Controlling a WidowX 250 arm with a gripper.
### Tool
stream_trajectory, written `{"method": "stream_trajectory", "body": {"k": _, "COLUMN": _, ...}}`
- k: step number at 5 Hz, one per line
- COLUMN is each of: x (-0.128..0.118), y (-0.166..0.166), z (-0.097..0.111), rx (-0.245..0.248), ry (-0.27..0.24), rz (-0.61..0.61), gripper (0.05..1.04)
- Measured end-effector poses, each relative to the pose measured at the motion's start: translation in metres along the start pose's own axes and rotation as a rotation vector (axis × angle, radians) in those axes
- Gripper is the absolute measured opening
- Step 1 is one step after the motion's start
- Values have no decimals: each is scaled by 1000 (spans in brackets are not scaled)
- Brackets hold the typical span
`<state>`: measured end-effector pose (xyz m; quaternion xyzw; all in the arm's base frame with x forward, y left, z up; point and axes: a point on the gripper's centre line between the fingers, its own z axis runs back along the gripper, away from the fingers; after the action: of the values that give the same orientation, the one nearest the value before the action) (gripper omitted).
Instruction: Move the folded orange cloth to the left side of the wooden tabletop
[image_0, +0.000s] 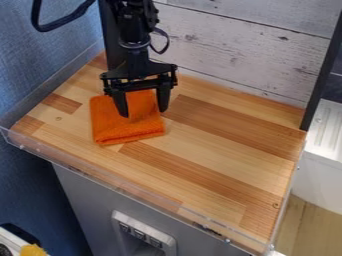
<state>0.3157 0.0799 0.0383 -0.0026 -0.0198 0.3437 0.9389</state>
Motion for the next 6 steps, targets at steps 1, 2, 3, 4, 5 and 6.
{"method": "stream_trajectory", "body": {"k": 1, "x": 7, "y": 7, "z": -2, "rx": 14, "ry": -5, "rz": 30, "gripper": 671}}
{"method": "stream_trajectory", "body": {"k": 2, "x": 12, "y": 11, "z": -7, "rx": 32, "ry": 1, "rz": 47, "gripper": 369}}
{"method": "stream_trajectory", "body": {"k": 3, "x": 12, "y": 13, "z": -11, "rx": 53, "ry": 20, "rz": 60, "gripper": 155}}
{"method": "stream_trajectory", "body": {"k": 4, "x": 12, "y": 14, "z": -17, "rx": 69, "ry": 32, "rz": 59, "gripper": 67}}
{"method": "stream_trajectory", "body": {"k": 5, "x": 12, "y": 14, "z": -26, "rx": 77, "ry": 54, "rz": 48, "gripper": 63}}
{"method": "stream_trajectory", "body": {"k": 6, "x": 15, "y": 11, "z": -26, "rx": 59, "ry": 53, "rz": 37, "gripper": 63}}
